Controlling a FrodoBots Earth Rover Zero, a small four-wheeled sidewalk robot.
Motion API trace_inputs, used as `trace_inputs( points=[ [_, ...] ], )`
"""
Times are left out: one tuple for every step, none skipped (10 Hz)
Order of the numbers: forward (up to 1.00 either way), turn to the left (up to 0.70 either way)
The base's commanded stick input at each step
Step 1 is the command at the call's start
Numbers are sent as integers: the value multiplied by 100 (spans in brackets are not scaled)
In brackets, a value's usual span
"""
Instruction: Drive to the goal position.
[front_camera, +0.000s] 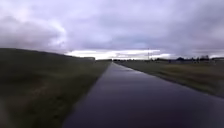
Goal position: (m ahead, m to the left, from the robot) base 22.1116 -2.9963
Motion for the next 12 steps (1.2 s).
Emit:
trace_inputs(
  points=[
    [70,0],
    [70,0],
    [70,0],
    [70,0],
    [70,0],
    [70,0],
    [70,0],
    [70,0],
    [70,0],
    [70,0],
    [70,0],
    [70,0]
  ],
)
